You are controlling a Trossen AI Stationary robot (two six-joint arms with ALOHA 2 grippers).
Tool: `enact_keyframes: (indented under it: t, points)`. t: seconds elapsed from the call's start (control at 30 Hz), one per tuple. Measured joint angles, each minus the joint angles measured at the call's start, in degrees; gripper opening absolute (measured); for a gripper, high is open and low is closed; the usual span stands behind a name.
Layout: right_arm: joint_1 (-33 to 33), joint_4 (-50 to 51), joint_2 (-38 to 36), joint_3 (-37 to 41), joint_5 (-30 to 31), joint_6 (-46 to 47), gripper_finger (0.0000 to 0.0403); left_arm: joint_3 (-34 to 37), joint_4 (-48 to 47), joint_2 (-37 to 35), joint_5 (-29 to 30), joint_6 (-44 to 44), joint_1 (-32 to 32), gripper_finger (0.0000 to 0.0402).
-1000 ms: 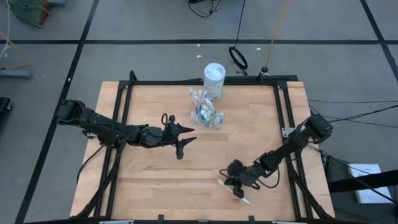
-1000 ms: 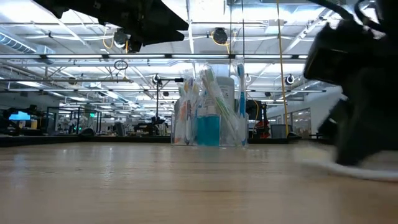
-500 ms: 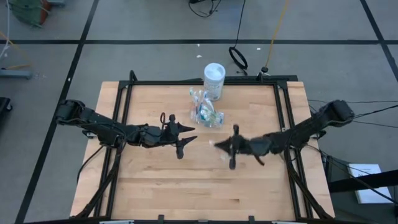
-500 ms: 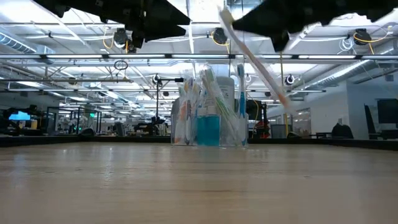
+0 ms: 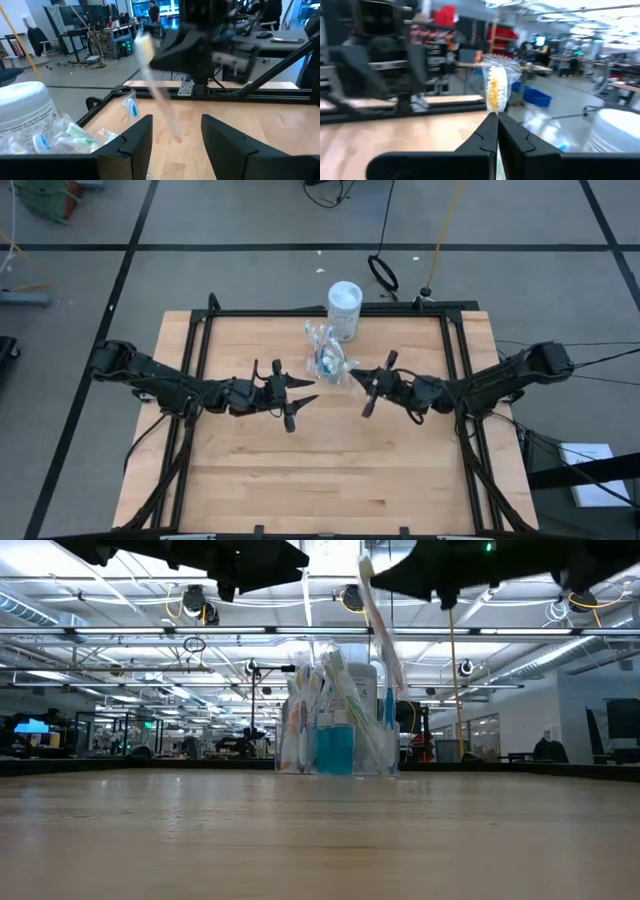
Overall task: Pick & Place toothbrushing station
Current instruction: Put the orange toothbrush into the transparent organizer
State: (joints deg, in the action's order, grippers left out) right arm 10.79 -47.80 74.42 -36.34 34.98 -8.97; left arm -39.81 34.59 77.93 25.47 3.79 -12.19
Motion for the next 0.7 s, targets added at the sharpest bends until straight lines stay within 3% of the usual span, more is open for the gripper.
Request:
enact_keyframes:
  t: [0.23, 0.33, 0.43, 0.7]
  points:
    - [-5.1, -31.2, 8.6, 8.5, 1.1, -6.7, 0.0000, 0.0, 0.0, 0.0, 0.0, 0.2, 0.0, 0.0175]
    - [-8.8, -39.7, 13.1, 8.8, 0.4, -8.6, 0.0000, 0.0, 0.1, 0.0, 0.0, 0.2, 0.0, 0.0175]
    - [-12.2, -40.8, 16.9, 7.9, -3.5, -8.7, 0.0000, 0.0, 0.2, 0.0, 0.0, 0.2, 0.1, 0.0175]
    - [-14.1, -40.1, 23.5, 7.8, -0.5, -9.5, 0.0000, 0.0, -0.1, 0.0, 0.0, 0.5, 0.2, 0.0175]
